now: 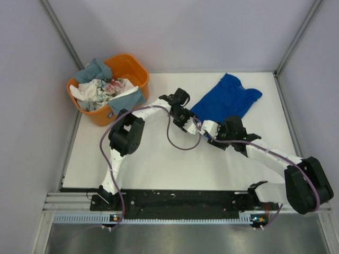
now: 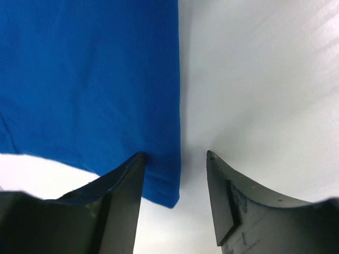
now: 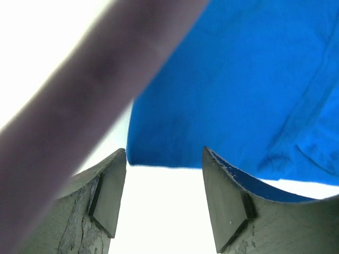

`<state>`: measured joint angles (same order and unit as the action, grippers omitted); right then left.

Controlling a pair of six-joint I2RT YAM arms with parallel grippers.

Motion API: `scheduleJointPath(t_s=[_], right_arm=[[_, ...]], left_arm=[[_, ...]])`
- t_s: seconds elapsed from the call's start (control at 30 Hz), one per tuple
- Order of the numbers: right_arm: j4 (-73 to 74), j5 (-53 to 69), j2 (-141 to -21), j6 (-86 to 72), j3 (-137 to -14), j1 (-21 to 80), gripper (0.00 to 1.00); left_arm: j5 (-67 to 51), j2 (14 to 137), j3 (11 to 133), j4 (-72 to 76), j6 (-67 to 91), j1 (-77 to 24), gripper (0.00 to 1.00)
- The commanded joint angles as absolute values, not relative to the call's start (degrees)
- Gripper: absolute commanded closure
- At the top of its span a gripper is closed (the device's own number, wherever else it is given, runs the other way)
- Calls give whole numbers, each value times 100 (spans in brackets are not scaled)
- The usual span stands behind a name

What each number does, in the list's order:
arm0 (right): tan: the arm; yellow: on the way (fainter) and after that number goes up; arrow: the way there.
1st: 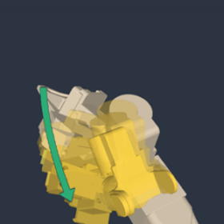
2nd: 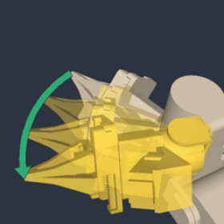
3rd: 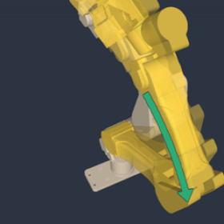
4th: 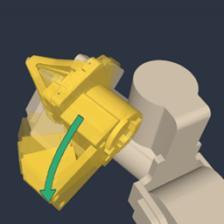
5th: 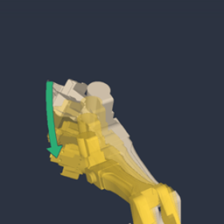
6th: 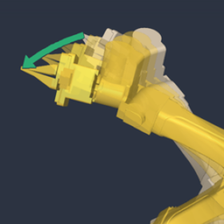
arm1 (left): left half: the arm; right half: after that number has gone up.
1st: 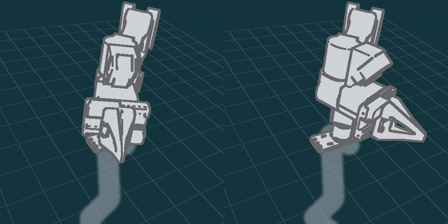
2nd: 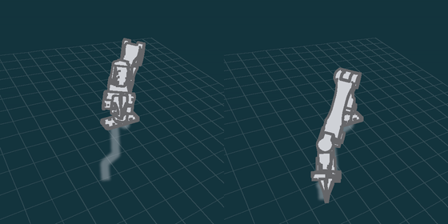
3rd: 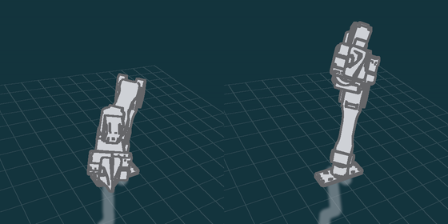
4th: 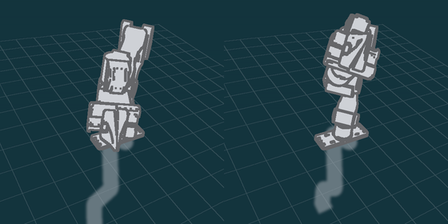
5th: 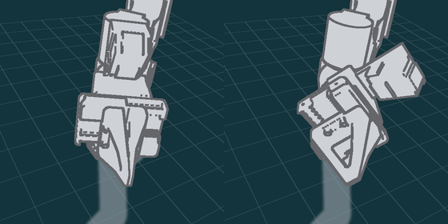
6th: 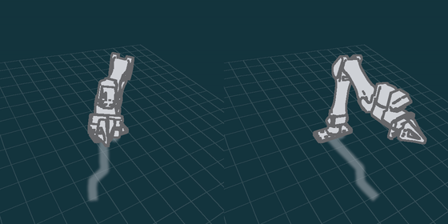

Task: Fold and stack the t-shirts

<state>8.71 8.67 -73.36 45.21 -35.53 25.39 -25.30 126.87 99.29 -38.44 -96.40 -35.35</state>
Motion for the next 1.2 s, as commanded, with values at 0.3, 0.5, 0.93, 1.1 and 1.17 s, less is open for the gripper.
scheduleJointPath(t_s=[0.3,0.5,0.93,1.1,1.17], right_arm=[[1556,966,-6065,4958,-3427,2374,39],[1459,1372,-5380,4807,-3595,1723,25],[819,2048,-6476,5080,-3208,3066,18],[151,1487,-7276,5185,-3164,3436,23],[44,1284,-7505,5212,-3129,3445,24]], left_arm=[[-2066,12701,9677,-3235,-9378,-3533,100],[-2127,12323,9282,-3243,-8922,-3481,100],[-2680,11927,9079,-4051,-8604,-3366,100],[-2768,11883,9097,-4183,-8596,-3375,100],[-2769,11883,9097,-4219,-8596,-3366,100]])
